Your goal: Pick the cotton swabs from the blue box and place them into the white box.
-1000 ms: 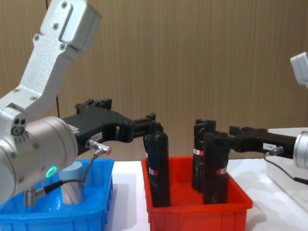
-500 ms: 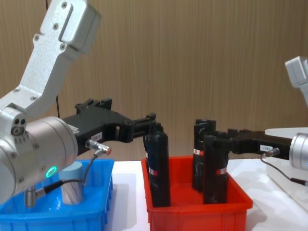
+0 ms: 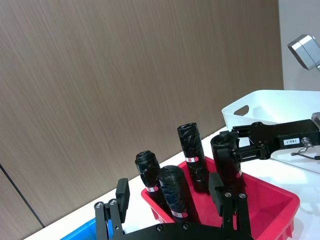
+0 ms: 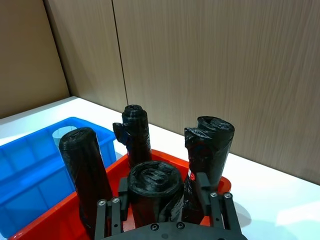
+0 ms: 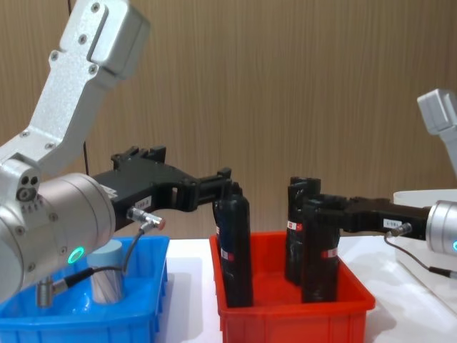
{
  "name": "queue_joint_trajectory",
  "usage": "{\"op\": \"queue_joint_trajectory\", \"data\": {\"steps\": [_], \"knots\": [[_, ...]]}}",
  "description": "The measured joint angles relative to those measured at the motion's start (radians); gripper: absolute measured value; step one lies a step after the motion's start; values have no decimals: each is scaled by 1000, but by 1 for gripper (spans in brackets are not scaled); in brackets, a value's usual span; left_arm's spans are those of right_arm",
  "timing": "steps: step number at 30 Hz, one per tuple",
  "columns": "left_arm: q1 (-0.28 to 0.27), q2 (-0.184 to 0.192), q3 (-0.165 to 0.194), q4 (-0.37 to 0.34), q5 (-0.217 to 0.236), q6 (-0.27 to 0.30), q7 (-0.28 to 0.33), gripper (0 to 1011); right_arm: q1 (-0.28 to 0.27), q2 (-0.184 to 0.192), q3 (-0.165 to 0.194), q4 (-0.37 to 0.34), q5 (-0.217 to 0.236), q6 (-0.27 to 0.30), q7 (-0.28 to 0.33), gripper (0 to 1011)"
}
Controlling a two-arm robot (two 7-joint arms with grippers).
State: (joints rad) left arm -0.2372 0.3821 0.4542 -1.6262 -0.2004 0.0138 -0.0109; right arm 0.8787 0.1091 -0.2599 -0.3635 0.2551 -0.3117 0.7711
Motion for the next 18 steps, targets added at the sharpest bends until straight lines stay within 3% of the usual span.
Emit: {"op": "queue_joint_trajectory", "data": {"steps": [7,10,18], "knots": [[0,0,0,0,0,0,0,999,19,-6,-4,38,-2,-15,10,673],[0,0,0,0,0,0,0,1000,23,-8,-4,47,-2,-18,13,533],[0,0,0,0,0,0,0,1000,26,-9,-1,47,0,-22,23,464]]}}
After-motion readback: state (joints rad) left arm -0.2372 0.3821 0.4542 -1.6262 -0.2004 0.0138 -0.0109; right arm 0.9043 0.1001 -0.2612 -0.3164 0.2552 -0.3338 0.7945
